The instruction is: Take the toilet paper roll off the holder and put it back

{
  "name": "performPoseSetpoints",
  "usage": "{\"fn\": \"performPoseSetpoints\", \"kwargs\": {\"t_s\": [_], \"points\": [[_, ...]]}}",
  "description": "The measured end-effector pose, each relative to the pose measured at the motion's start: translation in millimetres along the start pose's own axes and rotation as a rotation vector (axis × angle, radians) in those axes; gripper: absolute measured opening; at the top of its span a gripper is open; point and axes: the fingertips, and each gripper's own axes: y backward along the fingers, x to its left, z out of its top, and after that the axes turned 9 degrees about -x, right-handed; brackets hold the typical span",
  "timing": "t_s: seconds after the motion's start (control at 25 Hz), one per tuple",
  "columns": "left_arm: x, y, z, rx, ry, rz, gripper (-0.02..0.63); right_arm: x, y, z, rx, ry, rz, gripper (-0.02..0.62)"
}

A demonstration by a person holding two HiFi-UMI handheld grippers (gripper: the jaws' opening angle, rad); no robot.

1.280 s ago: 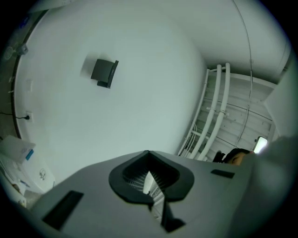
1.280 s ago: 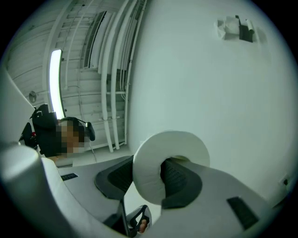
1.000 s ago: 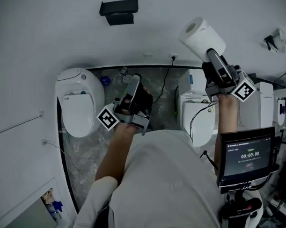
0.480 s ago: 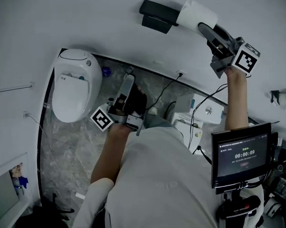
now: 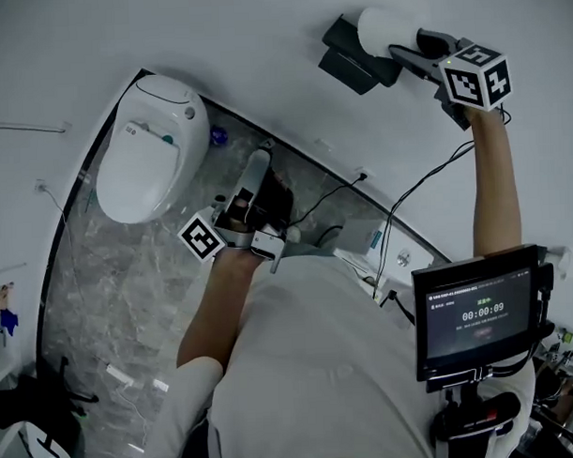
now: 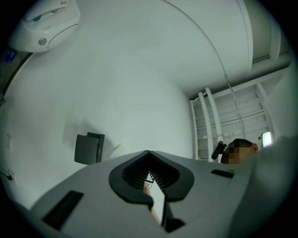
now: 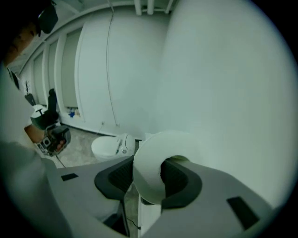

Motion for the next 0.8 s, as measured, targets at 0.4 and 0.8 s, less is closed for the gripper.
{"fn": "performPoseSetpoints", "kwargs": {"t_s": [0.4, 0.8], "points": [[-9.6, 15.2, 15.2, -0.101, -0.049, -0.043, 0.003, 0.4, -29.8, -31.8, 0.391, 0.256, 0.082, 0.175], [-13.0, 24.8, 22.8, -0.159, -0.068, -0.054, 0.004, 4.0, -39.2, -38.4, 0.603, 0.369, 0.188, 0.176]]}}
